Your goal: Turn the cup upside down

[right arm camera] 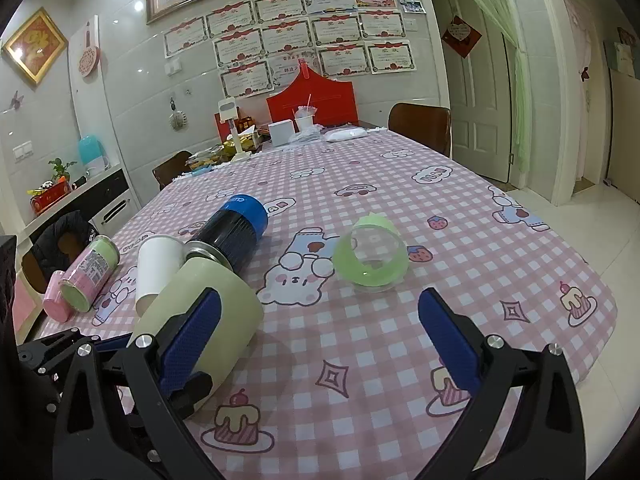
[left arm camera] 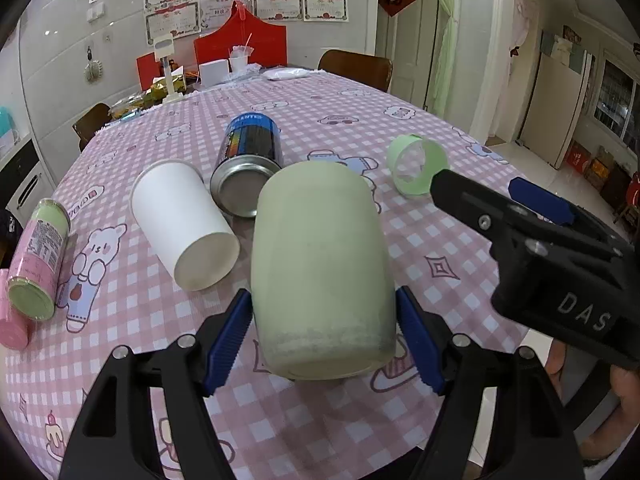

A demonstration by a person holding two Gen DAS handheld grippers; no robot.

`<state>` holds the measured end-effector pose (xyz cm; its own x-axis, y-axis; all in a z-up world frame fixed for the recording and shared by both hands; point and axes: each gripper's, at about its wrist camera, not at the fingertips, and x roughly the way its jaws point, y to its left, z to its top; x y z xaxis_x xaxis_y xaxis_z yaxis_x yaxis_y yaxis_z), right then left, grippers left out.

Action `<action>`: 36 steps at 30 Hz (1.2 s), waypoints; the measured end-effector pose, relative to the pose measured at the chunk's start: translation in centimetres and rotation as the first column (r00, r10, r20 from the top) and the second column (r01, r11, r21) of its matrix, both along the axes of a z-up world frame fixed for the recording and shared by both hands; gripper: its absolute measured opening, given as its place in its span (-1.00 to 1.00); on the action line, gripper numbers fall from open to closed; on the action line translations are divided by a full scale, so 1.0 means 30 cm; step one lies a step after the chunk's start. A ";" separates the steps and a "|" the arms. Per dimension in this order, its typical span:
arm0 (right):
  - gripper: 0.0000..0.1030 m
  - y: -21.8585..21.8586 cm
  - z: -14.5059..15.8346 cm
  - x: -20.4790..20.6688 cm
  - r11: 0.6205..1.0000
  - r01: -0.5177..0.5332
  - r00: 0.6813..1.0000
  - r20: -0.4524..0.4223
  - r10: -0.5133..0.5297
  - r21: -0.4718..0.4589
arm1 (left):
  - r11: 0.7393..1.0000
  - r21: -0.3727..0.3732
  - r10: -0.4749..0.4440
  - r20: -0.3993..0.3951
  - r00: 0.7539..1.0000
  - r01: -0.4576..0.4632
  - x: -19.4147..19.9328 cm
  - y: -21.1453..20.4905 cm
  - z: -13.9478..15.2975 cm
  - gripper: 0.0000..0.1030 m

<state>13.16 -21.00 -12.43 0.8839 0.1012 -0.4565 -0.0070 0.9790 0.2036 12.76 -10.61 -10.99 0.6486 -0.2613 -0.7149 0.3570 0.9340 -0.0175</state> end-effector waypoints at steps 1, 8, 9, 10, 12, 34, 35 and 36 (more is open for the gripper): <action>0.85 0.005 -0.002 0.001 1.000 -0.001 1.000 -0.003 0.001 -0.003 | 1.000 0.000 0.001 -0.001 1.000 -0.001 -0.001 0.000 0.000 0.41; 0.85 0.015 0.007 -0.008 0.999 -0.027 1.000 -0.004 0.027 0.018 | 1.000 -0.011 0.003 0.002 1.000 -0.003 -0.005 0.005 0.004 0.41; 0.85 0.018 0.010 -0.011 0.999 -0.029 1.000 -0.002 0.029 0.018 | 1.000 -0.018 0.003 0.014 1.000 -0.002 -0.010 0.008 0.011 0.41; 0.85 0.020 0.013 -0.014 0.999 -0.030 1.000 0.000 0.030 0.018 | 1.000 -0.026 0.003 0.026 1.000 -0.002 -0.016 0.011 0.020 0.41; 0.85 0.022 0.017 -0.019 0.999 -0.031 1.000 0.003 0.031 0.018 | 0.999 -0.039 0.002 0.046 0.999 0.000 -0.025 0.022 0.035 0.41; 0.85 0.071 0.004 0.011 0.987 -0.104 0.991 -0.067 0.112 0.120 | 0.987 -0.108 0.130 0.112 0.985 -0.119 -0.060 0.212 0.097 0.41; 0.85 0.073 -0.001 0.018 0.986 -0.106 0.990 -0.083 0.117 0.130 | 0.986 -0.109 0.140 0.115 0.983 -0.127 -0.062 0.224 0.097 0.41; 0.85 0.074 -0.003 0.021 0.984 -0.108 0.988 -0.091 0.122 0.139 | 0.985 -0.113 0.146 0.118 0.982 -0.133 -0.065 0.234 0.096 0.41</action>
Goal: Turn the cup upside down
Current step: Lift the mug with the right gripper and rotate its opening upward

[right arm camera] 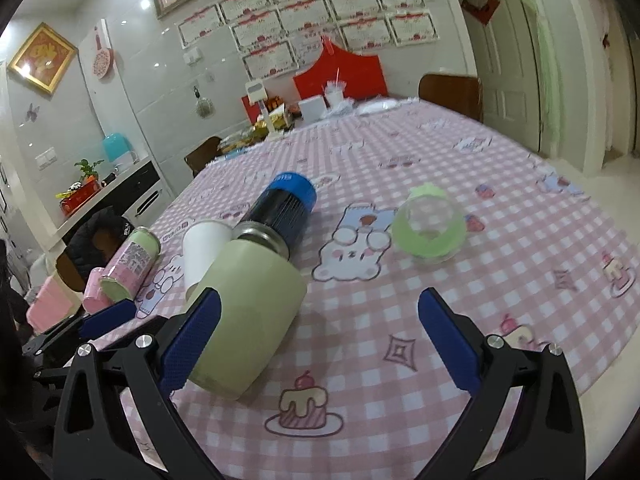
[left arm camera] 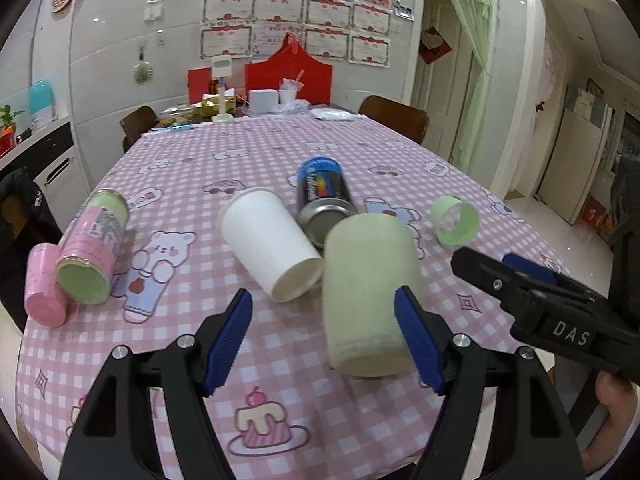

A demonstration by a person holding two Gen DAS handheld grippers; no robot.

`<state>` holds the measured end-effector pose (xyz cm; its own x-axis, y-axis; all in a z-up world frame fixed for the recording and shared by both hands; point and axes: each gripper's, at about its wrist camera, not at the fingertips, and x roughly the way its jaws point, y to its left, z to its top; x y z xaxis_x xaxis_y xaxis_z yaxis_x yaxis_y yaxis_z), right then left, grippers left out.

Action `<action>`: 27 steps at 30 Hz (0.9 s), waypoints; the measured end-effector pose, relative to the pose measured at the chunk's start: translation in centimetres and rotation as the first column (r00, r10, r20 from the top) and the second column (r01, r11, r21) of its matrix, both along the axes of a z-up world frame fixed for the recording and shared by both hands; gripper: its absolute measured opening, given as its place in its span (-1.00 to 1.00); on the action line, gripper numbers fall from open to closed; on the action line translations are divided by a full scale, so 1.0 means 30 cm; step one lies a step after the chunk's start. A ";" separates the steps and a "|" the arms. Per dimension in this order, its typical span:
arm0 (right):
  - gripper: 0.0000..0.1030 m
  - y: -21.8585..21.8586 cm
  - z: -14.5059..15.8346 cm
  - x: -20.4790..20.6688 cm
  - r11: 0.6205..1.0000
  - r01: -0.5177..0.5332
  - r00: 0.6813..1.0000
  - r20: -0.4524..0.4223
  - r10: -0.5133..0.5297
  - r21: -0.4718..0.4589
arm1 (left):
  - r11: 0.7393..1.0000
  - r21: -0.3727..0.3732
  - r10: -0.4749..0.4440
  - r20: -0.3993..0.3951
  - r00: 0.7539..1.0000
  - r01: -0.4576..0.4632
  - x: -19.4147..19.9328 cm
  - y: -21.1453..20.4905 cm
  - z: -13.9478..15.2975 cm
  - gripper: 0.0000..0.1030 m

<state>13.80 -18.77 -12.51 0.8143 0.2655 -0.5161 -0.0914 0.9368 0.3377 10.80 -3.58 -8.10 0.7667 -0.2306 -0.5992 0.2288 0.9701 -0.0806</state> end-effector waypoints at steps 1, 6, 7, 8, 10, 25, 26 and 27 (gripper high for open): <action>0.85 0.002 -0.004 0.005 1.000 -0.005 1.000 -0.012 0.005 0.013 | 1.000 -0.006 0.009 0.003 1.000 -0.009 0.001 0.015 0.002 0.41; 0.85 -0.001 -0.012 0.027 0.999 0.009 0.999 -0.050 -0.006 0.047 | 0.998 -0.014 0.061 0.002 0.998 -0.061 0.011 0.072 -0.009 0.41; 0.85 -0.002 -0.014 0.031 0.998 0.011 0.998 -0.058 -0.008 0.059 | 0.997 -0.021 0.070 -0.002 0.998 -0.070 0.015 0.086 -0.013 0.41; 0.85 -0.002 -0.016 0.037 0.997 0.007 0.998 -0.066 -0.002 0.073 | 0.997 -0.024 0.075 -0.005 0.997 -0.075 0.018 0.094 -0.017 0.41; 0.85 0.004 -0.022 0.053 0.996 -0.005 0.996 -0.087 0.013 0.093 | 0.995 -0.025 0.094 -0.004 0.996 -0.094 0.020 0.109 -0.022 0.41; 0.85 0.090 -0.062 0.201 0.947 -0.104 0.960 -0.219 0.175 0.303 | 0.987 -0.025 0.156 -0.003 0.988 -0.156 0.051 0.163 -0.036 0.41; 0.85 0.095 -0.065 0.210 0.941 -0.108 0.955 -0.229 0.188 0.322 | 0.988 -0.029 0.152 -0.011 0.988 -0.152 0.058 0.166 -0.041 0.41; 0.85 0.101 -0.068 0.218 0.935 -0.115 0.951 -0.234 0.201 0.336 | 0.988 -0.028 0.151 -0.015 0.988 -0.151 0.062 0.167 -0.045 0.41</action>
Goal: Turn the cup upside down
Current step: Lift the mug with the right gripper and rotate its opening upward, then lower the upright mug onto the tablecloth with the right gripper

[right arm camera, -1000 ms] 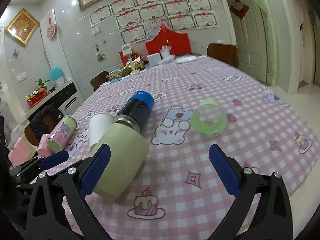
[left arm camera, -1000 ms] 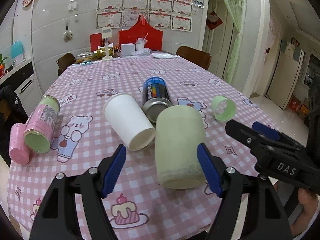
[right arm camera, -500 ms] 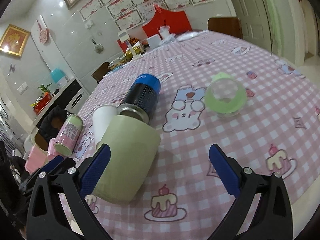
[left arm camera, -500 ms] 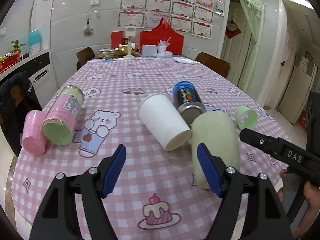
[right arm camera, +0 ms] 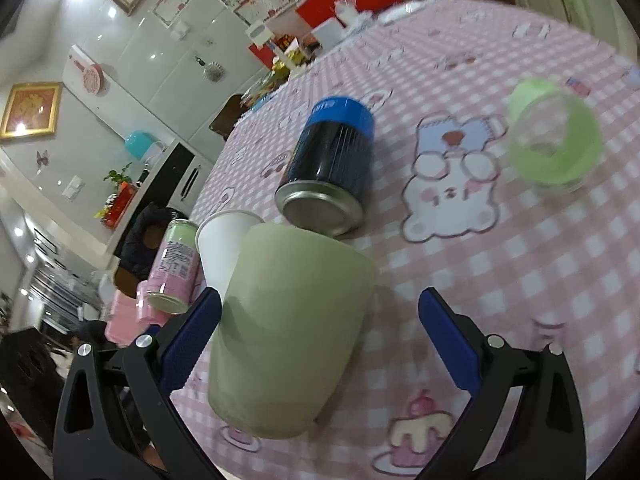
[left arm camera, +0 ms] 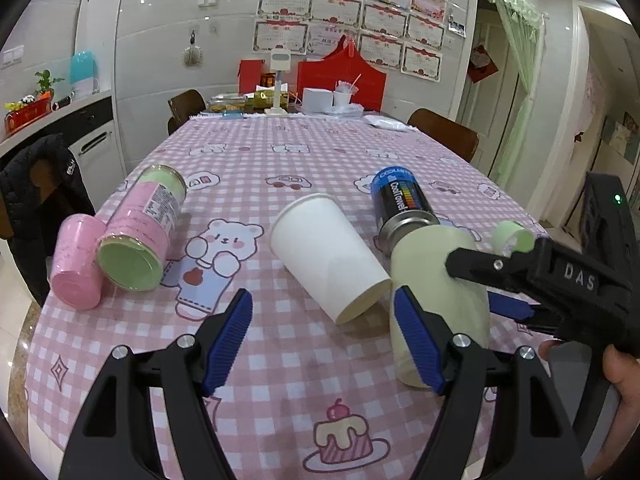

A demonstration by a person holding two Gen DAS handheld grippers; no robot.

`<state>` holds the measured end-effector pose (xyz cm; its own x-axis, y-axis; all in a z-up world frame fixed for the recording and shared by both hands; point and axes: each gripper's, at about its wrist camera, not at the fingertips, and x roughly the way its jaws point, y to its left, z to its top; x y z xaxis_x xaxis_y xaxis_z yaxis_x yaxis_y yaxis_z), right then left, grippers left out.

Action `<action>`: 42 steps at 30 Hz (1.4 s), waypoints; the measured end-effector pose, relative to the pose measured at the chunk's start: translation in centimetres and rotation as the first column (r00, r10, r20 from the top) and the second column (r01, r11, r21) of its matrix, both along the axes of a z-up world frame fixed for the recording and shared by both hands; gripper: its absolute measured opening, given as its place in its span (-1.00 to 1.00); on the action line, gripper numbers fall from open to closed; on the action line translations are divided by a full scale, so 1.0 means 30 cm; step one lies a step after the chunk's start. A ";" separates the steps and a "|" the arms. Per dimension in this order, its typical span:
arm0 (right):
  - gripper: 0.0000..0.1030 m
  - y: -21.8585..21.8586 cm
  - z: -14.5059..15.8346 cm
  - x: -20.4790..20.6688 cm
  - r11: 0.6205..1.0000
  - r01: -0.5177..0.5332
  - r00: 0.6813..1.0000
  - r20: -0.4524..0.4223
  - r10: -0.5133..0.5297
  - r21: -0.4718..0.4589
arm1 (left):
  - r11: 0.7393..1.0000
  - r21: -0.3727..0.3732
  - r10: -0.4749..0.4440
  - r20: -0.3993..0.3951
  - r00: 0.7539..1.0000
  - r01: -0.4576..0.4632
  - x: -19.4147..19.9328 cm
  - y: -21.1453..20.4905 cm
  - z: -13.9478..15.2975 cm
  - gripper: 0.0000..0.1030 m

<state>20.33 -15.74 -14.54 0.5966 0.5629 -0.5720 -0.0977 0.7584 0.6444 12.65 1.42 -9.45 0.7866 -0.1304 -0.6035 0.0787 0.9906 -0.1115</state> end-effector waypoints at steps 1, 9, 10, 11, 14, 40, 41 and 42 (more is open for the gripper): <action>0.85 0.005 -0.001 0.009 1.000 -0.006 1.000 -0.007 0.006 0.007 | 1.000 0.003 0.000 -0.002 1.000 0.000 0.000 0.001 -0.005 0.41; 0.84 0.044 -0.010 0.048 0.998 -0.047 0.999 -0.020 0.048 0.044 | 1.000 0.002 -0.002 -0.012 1.000 0.002 0.022 0.004 -0.020 0.41; 0.83 0.049 -0.013 0.055 0.998 -0.051 0.998 -0.020 0.052 0.045 | 1.000 0.001 0.000 -0.014 1.000 0.000 0.024 0.006 -0.021 0.41; 0.82 0.051 -0.015 0.057 0.998 -0.052 0.998 -0.017 0.053 0.044 | 1.000 0.001 0.000 -0.014 1.000 0.000 0.024 0.009 -0.024 0.41; 0.61 0.051 -0.014 0.054 0.998 -0.057 0.998 0.003 0.057 0.033 | 1.000 -0.001 0.001 -0.016 1.000 -0.001 0.027 0.014 -0.025 0.41; 0.56 0.025 0.099 -0.083 0.970 0.013 0.970 0.237 0.046 -0.242 | 1.000 -0.013 -0.010 -0.007 1.000 0.010 0.001 -0.019 -0.007 0.41; 0.56 0.023 0.104 -0.089 0.965 0.026 0.967 0.250 0.042 -0.262 | 1.000 -0.013 -0.011 -0.007 1.000 0.010 0.002 -0.021 -0.007 0.41; 0.56 0.022 0.111 -0.094 0.958 0.041 0.963 0.266 0.038 -0.285 | 1.000 -0.013 -0.010 -0.006 1.000 0.010 0.002 -0.023 -0.006 0.41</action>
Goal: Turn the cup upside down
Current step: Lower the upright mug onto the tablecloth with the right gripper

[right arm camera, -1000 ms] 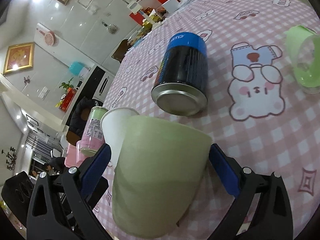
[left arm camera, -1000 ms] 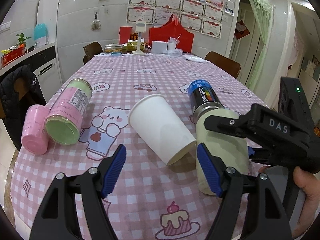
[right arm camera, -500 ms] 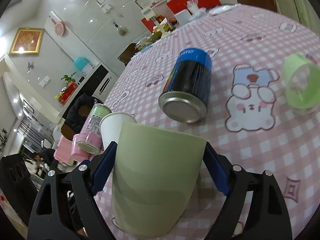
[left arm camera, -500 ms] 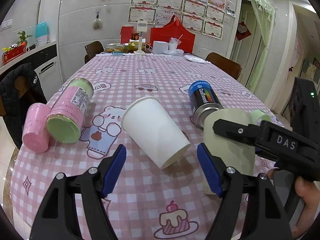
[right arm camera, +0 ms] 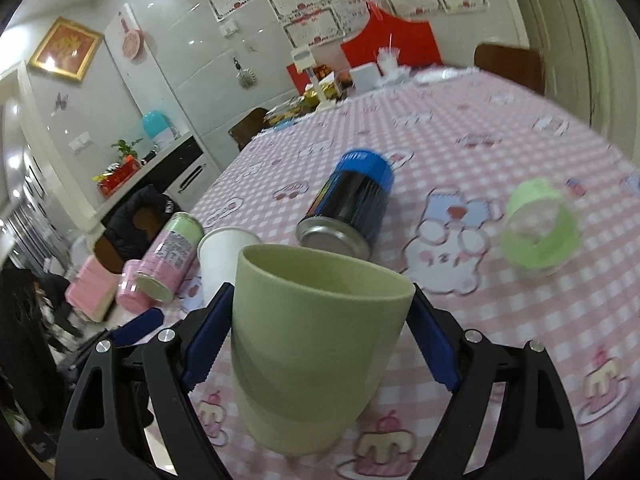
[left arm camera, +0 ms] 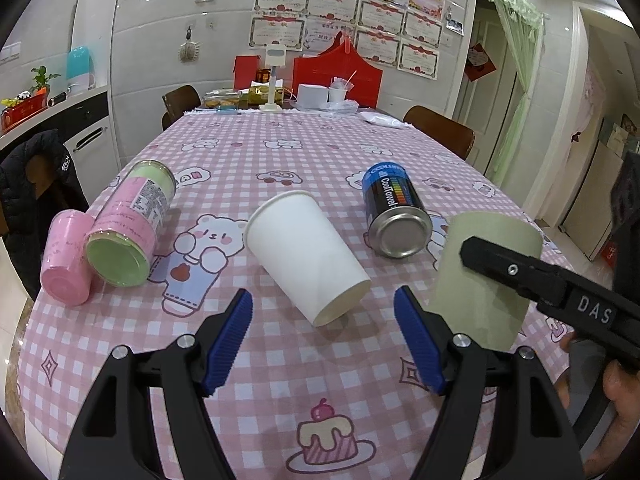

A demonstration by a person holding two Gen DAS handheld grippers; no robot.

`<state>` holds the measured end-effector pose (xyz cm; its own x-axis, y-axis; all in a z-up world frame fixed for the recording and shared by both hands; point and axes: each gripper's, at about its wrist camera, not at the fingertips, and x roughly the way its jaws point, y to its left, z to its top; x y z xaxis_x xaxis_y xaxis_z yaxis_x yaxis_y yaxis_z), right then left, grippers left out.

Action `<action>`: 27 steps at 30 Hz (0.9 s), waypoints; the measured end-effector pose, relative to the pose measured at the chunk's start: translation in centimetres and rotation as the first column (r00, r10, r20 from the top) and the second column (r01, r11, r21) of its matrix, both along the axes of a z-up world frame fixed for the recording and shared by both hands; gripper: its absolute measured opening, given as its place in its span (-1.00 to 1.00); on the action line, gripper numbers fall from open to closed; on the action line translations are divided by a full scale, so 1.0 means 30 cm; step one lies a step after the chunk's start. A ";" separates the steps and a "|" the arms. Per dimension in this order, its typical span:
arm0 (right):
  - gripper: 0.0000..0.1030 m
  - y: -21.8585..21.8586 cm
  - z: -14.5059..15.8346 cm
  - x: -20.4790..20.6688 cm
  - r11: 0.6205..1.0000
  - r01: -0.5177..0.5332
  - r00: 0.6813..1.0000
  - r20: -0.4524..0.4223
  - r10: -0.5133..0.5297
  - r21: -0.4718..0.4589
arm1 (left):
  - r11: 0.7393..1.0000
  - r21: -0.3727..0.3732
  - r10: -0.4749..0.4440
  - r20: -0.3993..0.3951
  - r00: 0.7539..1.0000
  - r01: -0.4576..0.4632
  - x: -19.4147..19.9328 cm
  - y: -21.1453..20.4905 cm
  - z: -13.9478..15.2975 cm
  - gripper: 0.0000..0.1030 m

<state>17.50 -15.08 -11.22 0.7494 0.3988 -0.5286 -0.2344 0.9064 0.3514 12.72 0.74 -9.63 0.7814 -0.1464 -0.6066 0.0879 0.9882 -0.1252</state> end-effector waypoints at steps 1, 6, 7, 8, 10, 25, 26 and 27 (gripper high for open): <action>0.56 0.001 0.006 -0.007 1.000 0.011 1.000 0.019 -0.011 -0.027 | 1.000 0.000 0.000 0.001 1.000 0.000 0.000 0.001 0.000 0.41; 0.54 0.009 0.021 -0.029 0.984 0.077 0.993 0.106 -0.060 -0.160 | 1.000 0.002 -0.006 0.000 1.000 0.006 -0.001 -0.015 0.001 0.41; 0.54 0.009 0.020 -0.029 0.980 0.087 0.991 0.116 -0.067 -0.179 | 1.000 0.003 -0.007 0.000 1.000 0.007 -0.001 -0.019 0.002 0.41; 0.54 0.005 0.017 -0.025 0.978 0.091 0.990 0.119 -0.070 -0.187 | 1.000 0.003 -0.007 -0.001 1.000 0.007 0.000 -0.021 0.002 0.41; 0.53 -0.001 0.012 -0.026 0.973 0.102 0.988 0.132 -0.076 -0.206 | 1.000 0.005 -0.008 -0.001 1.000 0.008 -0.001 -0.025 0.002 0.41; 0.52 -0.016 0.020 -0.070 0.950 0.140 0.979 0.182 -0.092 -0.278 | 1.000 0.004 -0.006 -0.005 1.000 0.006 0.001 -0.044 -0.003 0.41; 0.52 -0.014 0.021 -0.070 0.950 0.140 0.979 0.183 -0.091 -0.278 | 1.000 0.004 -0.005 -0.005 1.000 0.005 0.000 -0.046 -0.003 0.41; 0.52 -0.012 0.019 -0.068 0.950 0.139 0.979 0.182 -0.089 -0.280 | 1.000 0.002 -0.004 -0.006 1.000 0.004 0.001 -0.046 -0.004 0.41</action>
<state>15.45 -15.45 -10.66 0.8674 0.1537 -0.4733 -0.1557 0.9872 0.0351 12.75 -0.62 -9.74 0.7774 -0.1479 -0.6114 0.0908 0.9882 -0.1235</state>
